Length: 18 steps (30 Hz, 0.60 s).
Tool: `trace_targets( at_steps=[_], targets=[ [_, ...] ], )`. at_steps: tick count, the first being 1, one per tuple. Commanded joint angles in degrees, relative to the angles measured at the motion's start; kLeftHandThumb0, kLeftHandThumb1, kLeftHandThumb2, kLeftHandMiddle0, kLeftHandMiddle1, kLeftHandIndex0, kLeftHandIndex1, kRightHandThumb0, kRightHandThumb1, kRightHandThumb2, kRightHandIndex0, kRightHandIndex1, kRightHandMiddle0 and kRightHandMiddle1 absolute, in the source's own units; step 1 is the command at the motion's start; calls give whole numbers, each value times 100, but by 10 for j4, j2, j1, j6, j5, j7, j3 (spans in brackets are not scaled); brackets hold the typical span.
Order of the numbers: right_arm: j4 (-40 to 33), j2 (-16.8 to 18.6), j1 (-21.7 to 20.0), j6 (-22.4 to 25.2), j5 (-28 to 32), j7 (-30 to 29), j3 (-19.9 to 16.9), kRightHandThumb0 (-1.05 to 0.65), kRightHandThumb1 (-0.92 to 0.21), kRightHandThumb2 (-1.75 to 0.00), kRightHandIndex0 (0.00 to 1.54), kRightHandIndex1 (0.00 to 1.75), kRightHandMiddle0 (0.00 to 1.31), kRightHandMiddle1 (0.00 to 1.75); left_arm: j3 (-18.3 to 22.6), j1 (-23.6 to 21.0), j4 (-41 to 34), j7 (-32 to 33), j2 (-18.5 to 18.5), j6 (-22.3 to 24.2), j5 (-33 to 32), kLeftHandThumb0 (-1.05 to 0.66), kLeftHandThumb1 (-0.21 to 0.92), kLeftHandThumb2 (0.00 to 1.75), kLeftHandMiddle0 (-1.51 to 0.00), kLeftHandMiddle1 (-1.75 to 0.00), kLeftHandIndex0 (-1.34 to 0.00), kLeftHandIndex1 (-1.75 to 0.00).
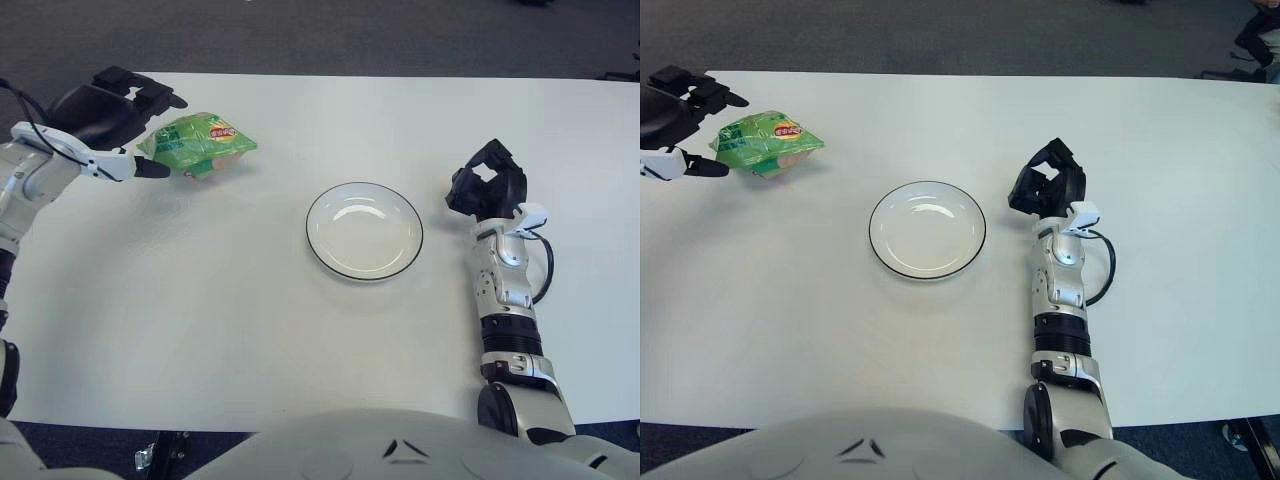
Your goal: Put the snack into the plate.
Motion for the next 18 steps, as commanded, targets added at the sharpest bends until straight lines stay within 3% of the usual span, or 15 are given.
trace_targets(
  at_steps=[1,10,18],
  targets=[
    [36,25,64,6,7,-2,-3,-53,-21,-146,131,175,71,175,-25,-32,37,5,2,-29,20,-105,87,28,0,-1,0,-6],
    [39,23,65,0,5,4,-4,-53,-20,-146,131,175,71,175,-58,-73,111,33,-8,-75,40,-105,87,23,0,0,0,0],
    [39,23,65,1,5,6,-4,-53,-20,-146,132,175,71,175,-67,-83,131,28,-12,-85,33,-105,88,22,0,0,0,0]
  ],
)
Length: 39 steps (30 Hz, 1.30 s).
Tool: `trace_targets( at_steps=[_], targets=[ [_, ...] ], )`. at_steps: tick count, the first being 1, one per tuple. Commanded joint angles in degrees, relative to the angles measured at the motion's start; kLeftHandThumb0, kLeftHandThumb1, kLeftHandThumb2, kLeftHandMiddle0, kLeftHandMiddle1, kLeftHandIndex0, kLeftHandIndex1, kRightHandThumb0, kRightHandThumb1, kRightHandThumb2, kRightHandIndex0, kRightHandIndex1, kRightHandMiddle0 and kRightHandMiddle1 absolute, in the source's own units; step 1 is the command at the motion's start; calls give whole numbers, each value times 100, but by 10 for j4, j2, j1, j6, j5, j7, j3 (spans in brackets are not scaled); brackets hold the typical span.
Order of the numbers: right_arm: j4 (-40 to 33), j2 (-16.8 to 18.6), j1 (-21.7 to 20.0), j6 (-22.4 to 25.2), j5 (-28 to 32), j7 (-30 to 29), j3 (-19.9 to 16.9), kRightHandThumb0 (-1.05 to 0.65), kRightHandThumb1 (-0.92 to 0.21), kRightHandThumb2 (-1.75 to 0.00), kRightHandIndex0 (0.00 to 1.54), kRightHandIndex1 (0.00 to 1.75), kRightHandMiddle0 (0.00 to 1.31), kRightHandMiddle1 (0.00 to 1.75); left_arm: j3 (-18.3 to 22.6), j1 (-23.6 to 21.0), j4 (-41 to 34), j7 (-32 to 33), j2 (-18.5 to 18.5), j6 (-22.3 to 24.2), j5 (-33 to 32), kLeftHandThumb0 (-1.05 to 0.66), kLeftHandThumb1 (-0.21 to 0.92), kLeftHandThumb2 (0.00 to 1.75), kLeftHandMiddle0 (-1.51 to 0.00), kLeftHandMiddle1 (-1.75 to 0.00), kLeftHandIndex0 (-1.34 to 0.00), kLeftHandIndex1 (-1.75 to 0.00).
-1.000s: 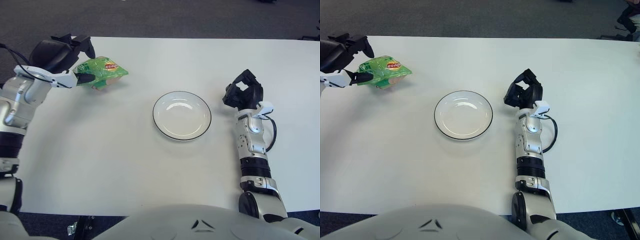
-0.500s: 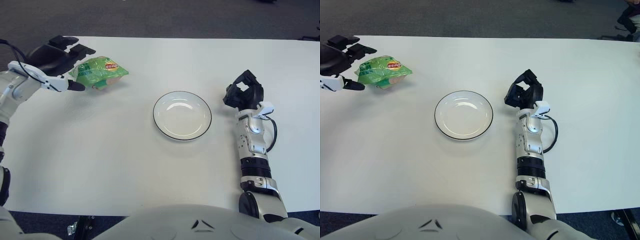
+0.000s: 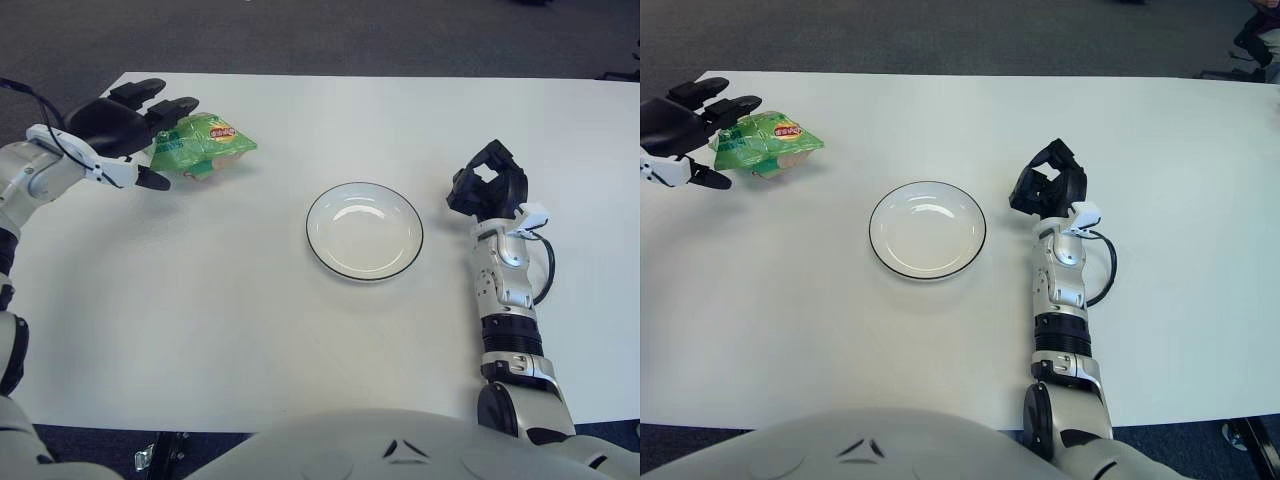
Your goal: Put the snack into the plate.
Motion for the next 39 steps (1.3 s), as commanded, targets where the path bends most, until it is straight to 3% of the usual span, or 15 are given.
trace_targets(
  at_steps=[1,16,25,39],
  targets=[
    [38,23,65,0,5,1,-1,-53,-20,-146,132,175,71,175,-6,-13,7,-2,-6,0,-3,-105,88,22,0,0,0,0],
    [36,21,67,4,5,5,1,-54,-19,-147,132,175,72,175,-28,-43,55,14,-58,23,3,-105,90,19,0,0,0,0],
    [39,19,70,-4,3,18,1,-54,-18,-148,132,175,73,175,-59,-83,119,36,-103,44,14,-105,88,16,0,0,0,0],
    [42,16,76,-25,-6,31,5,-55,-17,-150,134,175,74,175,-98,-109,170,127,-153,74,39,-105,86,14,0,0,0,0]
  ],
)
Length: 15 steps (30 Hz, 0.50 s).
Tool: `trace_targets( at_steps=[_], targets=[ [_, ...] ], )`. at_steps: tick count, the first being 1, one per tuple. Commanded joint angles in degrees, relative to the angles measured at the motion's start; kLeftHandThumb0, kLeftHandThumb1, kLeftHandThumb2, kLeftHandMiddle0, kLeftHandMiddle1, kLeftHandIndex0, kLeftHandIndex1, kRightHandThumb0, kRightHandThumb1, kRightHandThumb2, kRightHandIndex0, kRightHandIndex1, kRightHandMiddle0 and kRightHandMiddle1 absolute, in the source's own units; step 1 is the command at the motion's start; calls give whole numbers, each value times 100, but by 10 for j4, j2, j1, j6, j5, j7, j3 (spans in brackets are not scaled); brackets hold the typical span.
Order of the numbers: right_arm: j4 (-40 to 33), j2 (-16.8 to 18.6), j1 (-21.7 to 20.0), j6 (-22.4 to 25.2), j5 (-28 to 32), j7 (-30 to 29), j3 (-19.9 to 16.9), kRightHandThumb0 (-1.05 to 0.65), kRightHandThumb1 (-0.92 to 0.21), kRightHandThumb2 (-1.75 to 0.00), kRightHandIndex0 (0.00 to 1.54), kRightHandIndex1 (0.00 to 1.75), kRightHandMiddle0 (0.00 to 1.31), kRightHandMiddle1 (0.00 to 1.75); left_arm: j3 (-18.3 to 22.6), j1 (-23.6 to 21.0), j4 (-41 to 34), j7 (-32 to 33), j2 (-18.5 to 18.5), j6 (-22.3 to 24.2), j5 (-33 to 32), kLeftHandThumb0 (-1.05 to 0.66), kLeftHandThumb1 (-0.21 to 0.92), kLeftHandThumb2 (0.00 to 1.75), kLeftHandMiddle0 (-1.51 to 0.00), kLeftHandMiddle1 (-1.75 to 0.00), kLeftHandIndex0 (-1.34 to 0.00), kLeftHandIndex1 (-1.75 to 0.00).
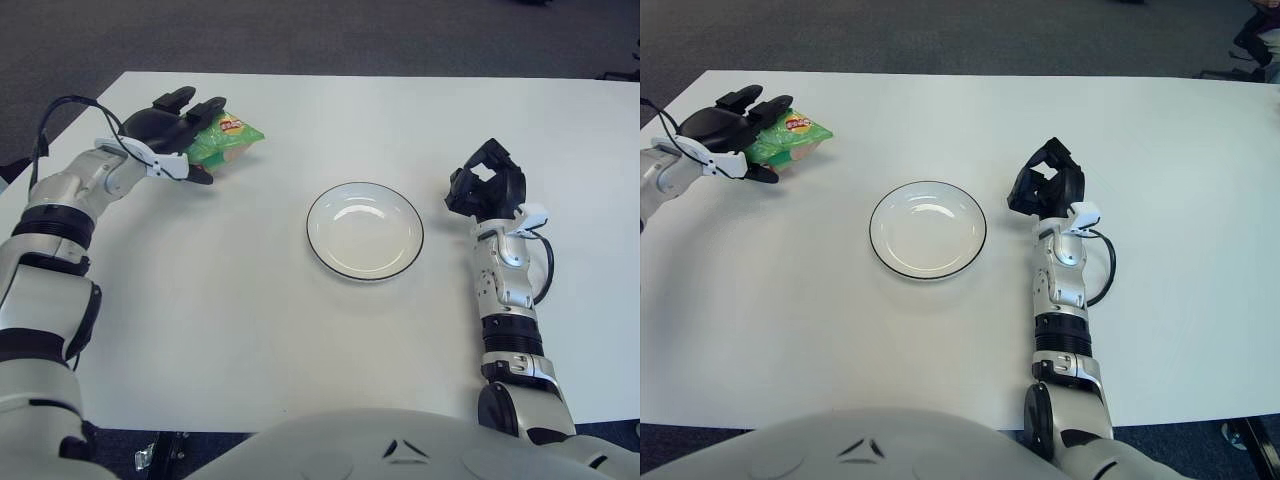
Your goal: Put the snack into the plate.
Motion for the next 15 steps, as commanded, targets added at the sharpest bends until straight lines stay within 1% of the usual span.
trace_targets(
  at_steps=[1,7,8,9,10,11,12,13,15],
  targets=[
    [41,18,77,-13,-2,5,4,-54,-17,-149,134,175,74,175,-13,-12,15,26,-13,13,11,-105,86,14,0,0,0,0],
    [42,15,78,-14,-2,11,5,-54,-18,-149,134,175,74,175,-31,-19,37,53,-26,30,23,-102,87,14,0,0,-3,-3],
    [41,16,79,-13,-2,12,6,-54,-18,-149,134,175,74,175,-33,-20,39,56,-26,31,23,-98,82,19,0,0,-2,-12],
    [40,16,80,-13,-1,13,6,-54,-18,-149,134,175,73,175,-34,-20,40,59,-27,33,23,-95,76,30,0,0,-1,-18],
    [38,16,80,-12,0,15,7,-54,-18,-149,134,175,73,175,-35,-19,42,64,-28,36,22,-93,72,36,0,0,-1,-21],
    [38,16,81,-11,1,16,7,-54,-18,-149,134,175,73,175,-36,-18,43,68,-30,38,21,-86,61,50,-2,-1,-1,-29],
    [38,16,81,-11,1,17,7,-54,-18,-149,134,175,73,175,-37,-18,44,71,-30,39,21,-82,54,60,-4,-2,0,-34],
    [37,16,81,-10,3,19,6,-54,-18,-149,134,175,73,175,-37,-16,46,77,-32,43,20,-80,51,64,-4,-3,0,-36],
    [37,17,81,-9,5,21,6,-54,-18,-149,134,175,73,175,-37,-14,49,85,-35,47,18,-71,41,78,-8,-6,0,-43]
  ],
)
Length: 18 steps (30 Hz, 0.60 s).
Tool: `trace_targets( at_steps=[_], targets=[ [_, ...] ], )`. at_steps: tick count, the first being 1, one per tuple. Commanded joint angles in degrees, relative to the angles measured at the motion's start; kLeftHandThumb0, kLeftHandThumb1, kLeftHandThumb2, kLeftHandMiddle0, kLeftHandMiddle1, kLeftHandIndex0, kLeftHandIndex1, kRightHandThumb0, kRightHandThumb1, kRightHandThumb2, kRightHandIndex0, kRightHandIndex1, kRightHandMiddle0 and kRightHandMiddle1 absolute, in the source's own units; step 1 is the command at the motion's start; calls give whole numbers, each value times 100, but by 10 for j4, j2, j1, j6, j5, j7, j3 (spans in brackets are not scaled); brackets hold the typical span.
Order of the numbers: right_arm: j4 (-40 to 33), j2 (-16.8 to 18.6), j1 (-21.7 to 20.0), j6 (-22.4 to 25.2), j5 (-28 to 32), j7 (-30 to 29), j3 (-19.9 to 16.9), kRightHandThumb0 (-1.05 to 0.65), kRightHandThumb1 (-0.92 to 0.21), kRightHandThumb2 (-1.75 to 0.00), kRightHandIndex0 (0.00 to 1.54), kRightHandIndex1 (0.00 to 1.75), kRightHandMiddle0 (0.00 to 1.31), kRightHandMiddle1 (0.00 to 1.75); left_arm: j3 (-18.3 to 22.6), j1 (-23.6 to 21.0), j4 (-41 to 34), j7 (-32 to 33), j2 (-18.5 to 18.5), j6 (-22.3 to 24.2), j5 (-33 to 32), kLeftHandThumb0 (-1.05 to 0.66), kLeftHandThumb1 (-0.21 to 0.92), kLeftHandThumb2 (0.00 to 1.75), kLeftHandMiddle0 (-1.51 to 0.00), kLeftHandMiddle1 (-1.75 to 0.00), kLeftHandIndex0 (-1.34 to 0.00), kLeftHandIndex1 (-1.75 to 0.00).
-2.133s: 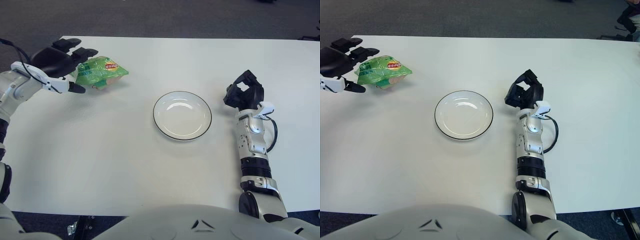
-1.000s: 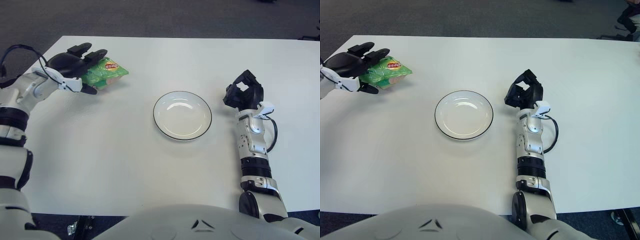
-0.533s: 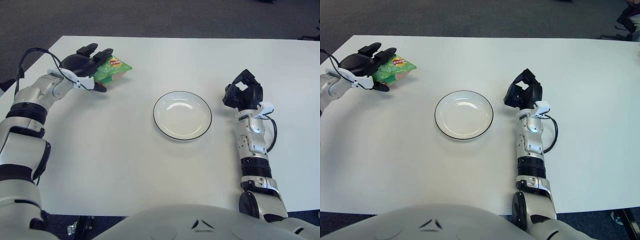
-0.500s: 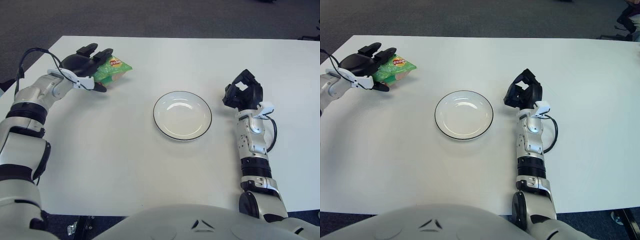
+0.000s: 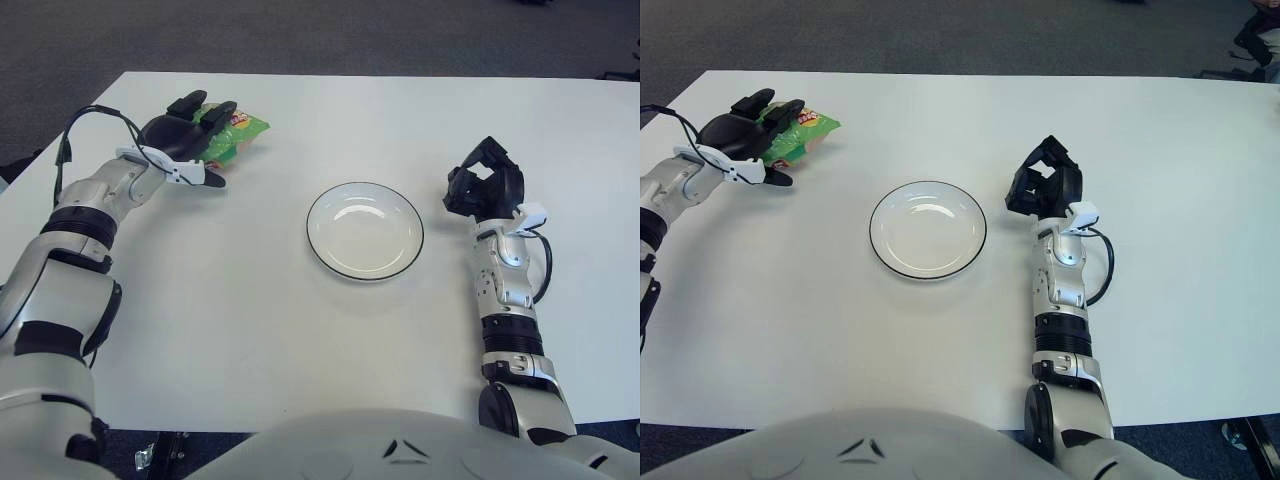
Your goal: Put the snack into the plate.
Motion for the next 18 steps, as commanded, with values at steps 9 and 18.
trace_targets(
  at_steps=[9,18],
  targets=[
    [34,22,79,10,18,13,-3,-54,-19,-148,134,175,72,175,-5,-3,37,56,-17,24,-6,-42,21,106,-1,-103,0,-100],
    [38,19,75,17,23,21,-3,-54,-19,-147,133,175,72,175,-30,-12,45,93,-15,36,16,3,37,112,-32,-166,-10,-167]
  ],
)
